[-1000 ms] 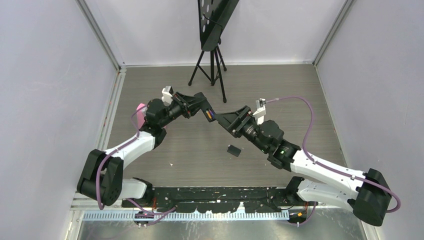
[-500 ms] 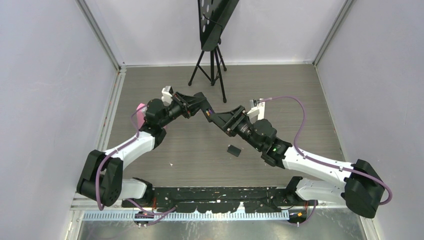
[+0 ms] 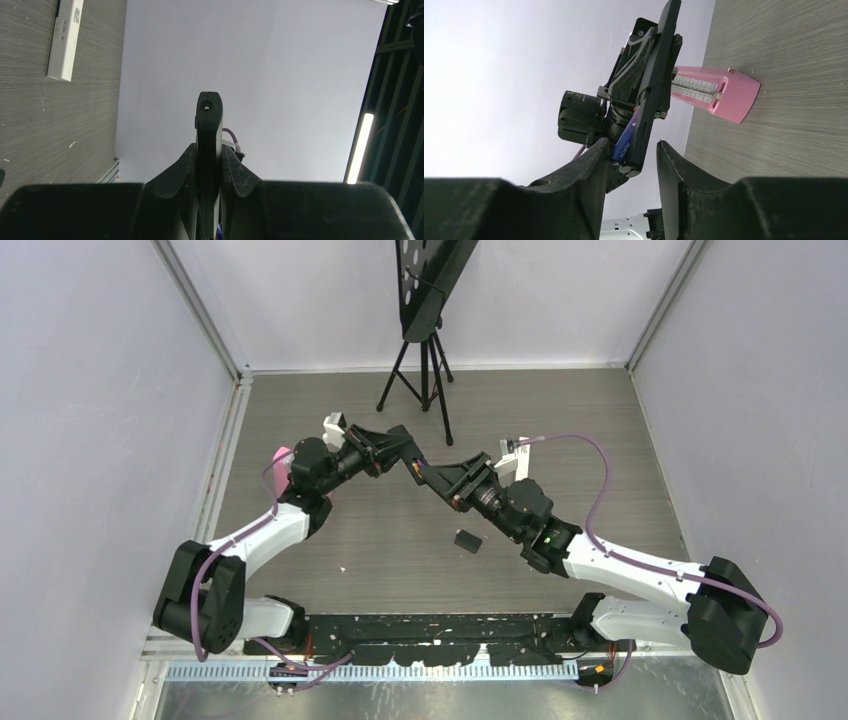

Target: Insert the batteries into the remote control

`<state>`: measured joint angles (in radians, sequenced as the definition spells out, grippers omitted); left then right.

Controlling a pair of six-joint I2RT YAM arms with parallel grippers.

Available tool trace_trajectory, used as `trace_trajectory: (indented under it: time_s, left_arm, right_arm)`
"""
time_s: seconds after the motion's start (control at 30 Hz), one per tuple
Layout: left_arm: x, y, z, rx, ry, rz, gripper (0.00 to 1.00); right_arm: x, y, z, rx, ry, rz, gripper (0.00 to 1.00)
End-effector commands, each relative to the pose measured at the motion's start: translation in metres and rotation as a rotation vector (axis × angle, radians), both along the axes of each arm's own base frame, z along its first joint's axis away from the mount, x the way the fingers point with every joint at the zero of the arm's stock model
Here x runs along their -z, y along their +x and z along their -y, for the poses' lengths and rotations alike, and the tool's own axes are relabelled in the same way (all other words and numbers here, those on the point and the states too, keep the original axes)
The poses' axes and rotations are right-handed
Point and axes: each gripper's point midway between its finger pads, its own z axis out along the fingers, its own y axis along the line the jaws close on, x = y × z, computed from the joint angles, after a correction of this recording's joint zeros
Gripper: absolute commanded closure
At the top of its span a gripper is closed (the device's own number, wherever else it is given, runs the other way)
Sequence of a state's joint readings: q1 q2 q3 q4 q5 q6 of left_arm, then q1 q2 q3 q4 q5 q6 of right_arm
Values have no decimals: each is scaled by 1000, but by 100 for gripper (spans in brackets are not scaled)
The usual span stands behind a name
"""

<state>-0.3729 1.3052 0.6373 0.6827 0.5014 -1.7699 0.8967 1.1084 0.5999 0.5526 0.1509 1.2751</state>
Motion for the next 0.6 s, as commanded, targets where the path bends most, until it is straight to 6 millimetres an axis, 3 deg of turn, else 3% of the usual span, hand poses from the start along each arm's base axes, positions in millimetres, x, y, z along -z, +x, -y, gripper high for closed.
trace_trajectory:
  time_s: [0.0,0.47,0.53,0.57]
  left_arm:
    - [-32,-16,0,39,-31,110,100]
    - [-48,-25,-2,51,-54,143,100]
    - [-50,-25,-2,49,-54,151,100]
    - [-51,-25,-2,49,-55,154,100]
  right_arm:
    - [-19,9,3,51,41,14,58]
    - [11,17,-2,76,-16,-88,73]
    - [14,17,-1,78,-21,-92,79]
    - [15,17,-1,77,-21,-93,88]
